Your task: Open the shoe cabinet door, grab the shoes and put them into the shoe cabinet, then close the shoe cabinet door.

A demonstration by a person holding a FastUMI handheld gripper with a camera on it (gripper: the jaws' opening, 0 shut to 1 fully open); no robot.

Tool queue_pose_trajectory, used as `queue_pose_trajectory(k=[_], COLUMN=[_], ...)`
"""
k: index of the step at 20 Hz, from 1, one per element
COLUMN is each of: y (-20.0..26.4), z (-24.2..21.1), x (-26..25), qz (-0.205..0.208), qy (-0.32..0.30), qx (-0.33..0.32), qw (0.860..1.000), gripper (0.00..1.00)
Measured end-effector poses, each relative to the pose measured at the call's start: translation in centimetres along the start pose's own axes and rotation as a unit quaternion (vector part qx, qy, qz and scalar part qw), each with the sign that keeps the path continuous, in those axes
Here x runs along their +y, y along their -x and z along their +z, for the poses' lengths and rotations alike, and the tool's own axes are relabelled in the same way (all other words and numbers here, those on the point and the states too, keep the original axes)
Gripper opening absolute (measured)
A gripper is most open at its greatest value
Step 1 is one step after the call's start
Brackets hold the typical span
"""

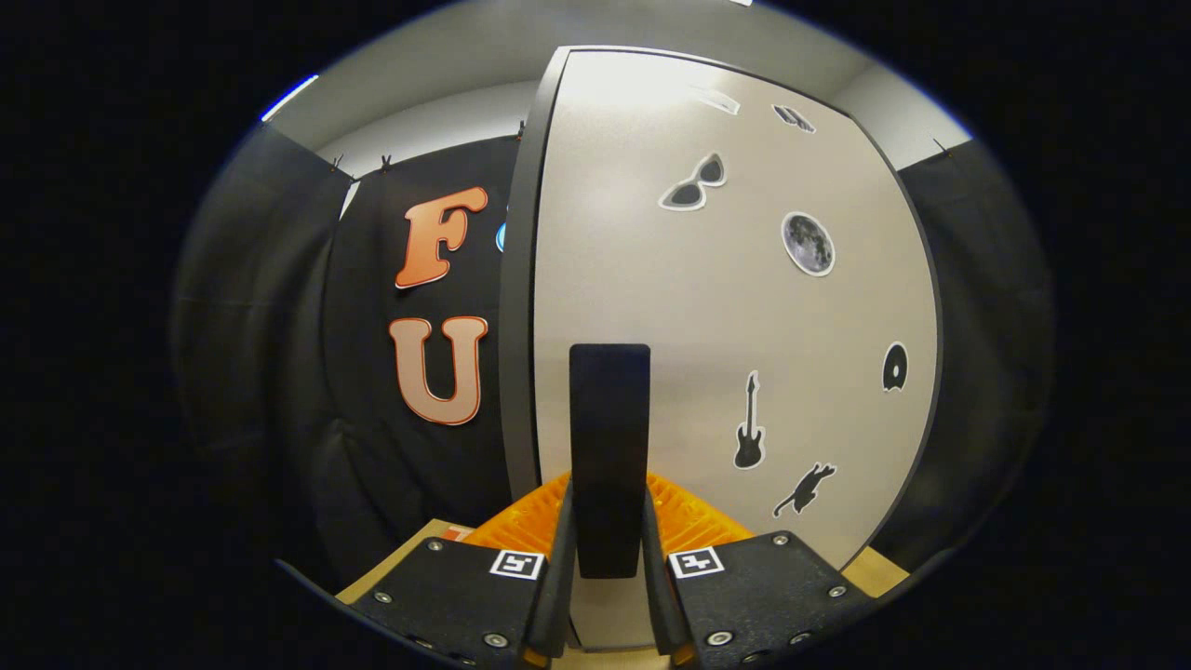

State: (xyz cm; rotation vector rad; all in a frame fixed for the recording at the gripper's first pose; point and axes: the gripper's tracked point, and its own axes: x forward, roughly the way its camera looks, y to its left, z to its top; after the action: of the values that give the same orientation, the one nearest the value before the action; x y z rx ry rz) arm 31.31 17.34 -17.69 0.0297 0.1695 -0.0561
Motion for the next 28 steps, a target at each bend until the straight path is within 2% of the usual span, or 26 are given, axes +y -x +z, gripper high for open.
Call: queue_pose_trajectory(k=[3,9,16,23,28], y=[0.0,0.7,2.7,5.7,7.9], z=[0.1,0.0,0.0,0.0,0.1], x=[0.0,-0.1,-0.7,-2.3,-4.1], qz=[0.031,0.030,0.038,0.023,0.040], qy=[0.023,0.007,0.018,0.016,0.032], qx=[0.013,0.024,0.022,0.008,-0.005], qw=[0.999,0.999,0.999,1.000,0.999], gripper=[0.30,0.18,0.16,0.15,0.14])
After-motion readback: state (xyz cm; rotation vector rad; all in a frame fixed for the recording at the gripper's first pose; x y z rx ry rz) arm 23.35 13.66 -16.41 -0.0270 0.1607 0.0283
